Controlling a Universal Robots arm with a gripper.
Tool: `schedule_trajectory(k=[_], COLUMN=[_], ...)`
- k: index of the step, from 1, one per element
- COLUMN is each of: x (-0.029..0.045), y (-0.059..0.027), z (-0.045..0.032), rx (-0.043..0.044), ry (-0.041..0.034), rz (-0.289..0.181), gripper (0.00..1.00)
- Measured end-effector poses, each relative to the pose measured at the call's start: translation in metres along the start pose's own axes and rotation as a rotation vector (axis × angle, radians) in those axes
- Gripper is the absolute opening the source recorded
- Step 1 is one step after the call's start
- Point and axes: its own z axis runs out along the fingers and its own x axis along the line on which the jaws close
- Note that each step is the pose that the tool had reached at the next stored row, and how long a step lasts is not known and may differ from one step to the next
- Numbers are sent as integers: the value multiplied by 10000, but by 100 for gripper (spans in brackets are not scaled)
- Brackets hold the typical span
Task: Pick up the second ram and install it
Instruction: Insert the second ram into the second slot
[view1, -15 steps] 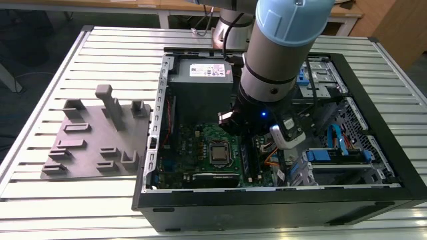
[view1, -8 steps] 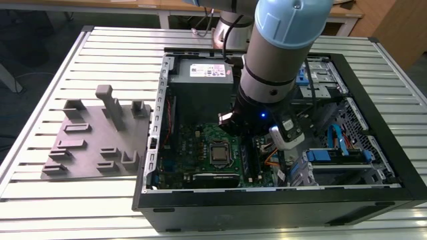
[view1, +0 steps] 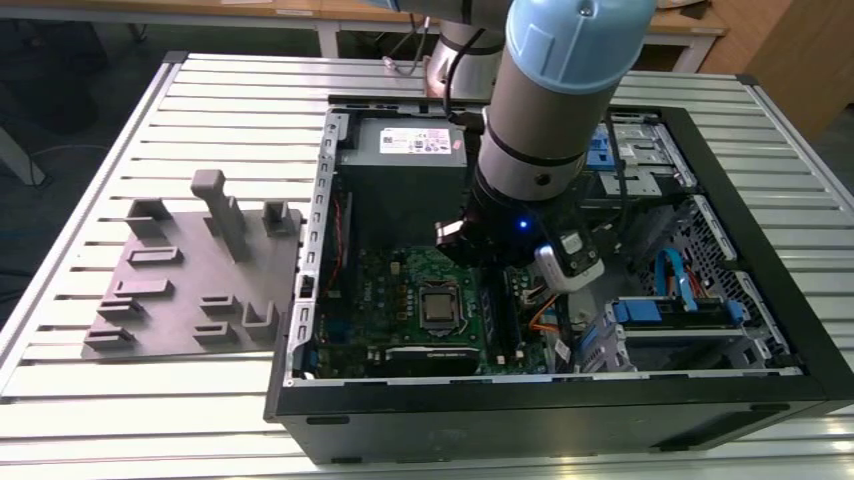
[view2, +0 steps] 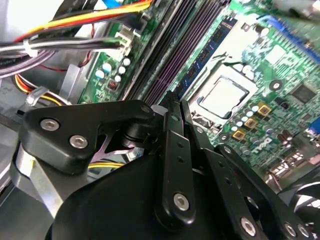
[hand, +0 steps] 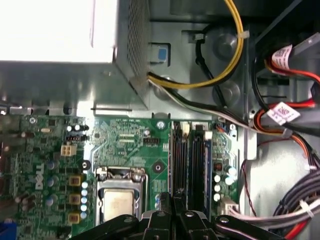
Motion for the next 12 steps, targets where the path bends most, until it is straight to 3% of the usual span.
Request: schedule_trajectory(k=[2,3,7,8,12], x=[-1,-1,-3,-8,-48], y=[18,19,19,18,18], z=[9,13,19,20,23], rx=[10,60,398,443,465], ry=[0,0,1,1,2], rz=[0,1,48,58,86], gripper=[13,13,13,13,13])
